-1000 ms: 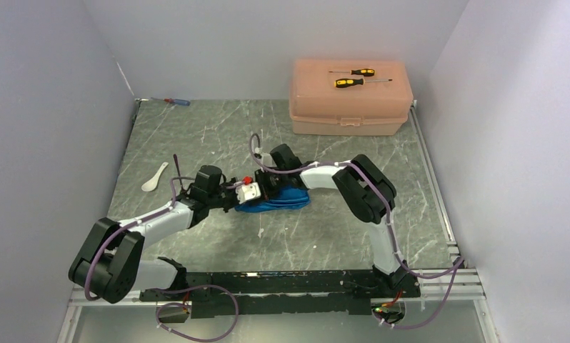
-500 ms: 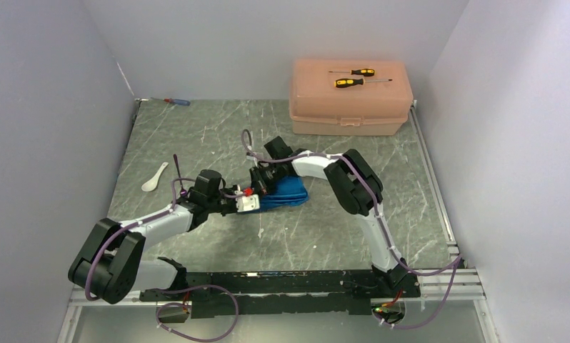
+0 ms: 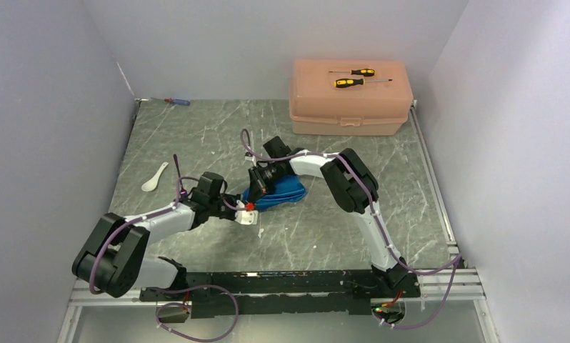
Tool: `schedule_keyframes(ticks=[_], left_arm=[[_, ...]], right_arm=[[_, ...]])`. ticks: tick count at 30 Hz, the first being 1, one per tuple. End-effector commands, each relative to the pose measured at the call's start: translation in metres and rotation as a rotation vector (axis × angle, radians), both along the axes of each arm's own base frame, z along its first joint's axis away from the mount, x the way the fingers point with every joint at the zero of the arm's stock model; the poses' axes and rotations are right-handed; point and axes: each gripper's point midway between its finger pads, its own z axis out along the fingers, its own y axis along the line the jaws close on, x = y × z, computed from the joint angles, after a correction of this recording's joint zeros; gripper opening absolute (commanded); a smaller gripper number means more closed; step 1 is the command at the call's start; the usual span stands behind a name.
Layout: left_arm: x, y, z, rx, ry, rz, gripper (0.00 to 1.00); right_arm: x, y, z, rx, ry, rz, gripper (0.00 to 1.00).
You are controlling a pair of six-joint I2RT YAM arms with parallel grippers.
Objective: Fold the napkin into a case and place the utensils inside
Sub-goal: Grasp the top corner of the smaller rectangle folded napkin from the folded napkin.
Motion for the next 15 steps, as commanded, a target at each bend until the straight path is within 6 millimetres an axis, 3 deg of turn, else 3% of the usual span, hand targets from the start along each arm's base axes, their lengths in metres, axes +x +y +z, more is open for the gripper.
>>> schedule_keyframes(ticks=[1, 5, 7, 9, 10, 15], left_arm=[[-0.038, 0.007, -0.034, 0.097, 0.07, -0.167, 0.03], [-0.044, 0.016, -0.045, 0.162, 0.087, -0.206, 0.03], [-0.048, 0.022, -0.05, 0.196, 0.093, -0.225, 0.03], [-0.052, 0.026, -0.053, 0.209, 0.103, -0.227, 0.03], [-0.053, 0.026, -0.053, 0.207, 0.107, -0.23, 0.03], [-0.058, 0.026, -0.056, 0.214, 0.101, -0.272, 0.03]], right_arm=[[0.012, 0.011, 0.026, 0.116, -0.067, 0.001, 0.02], [0.006, 0.011, 0.031, 0.162, -0.058, 0.008, 0.12], [0.006, 0.008, 0.032, 0.173, -0.076, 0.003, 0.28], [0.01, 0.007, 0.041, 0.203, -0.131, -0.007, 0.54], [0.012, 0.005, 0.044, 0.208, -0.151, -0.012, 0.59], [0.029, -0.014, 0.056, 0.187, -0.269, -0.036, 0.66]])
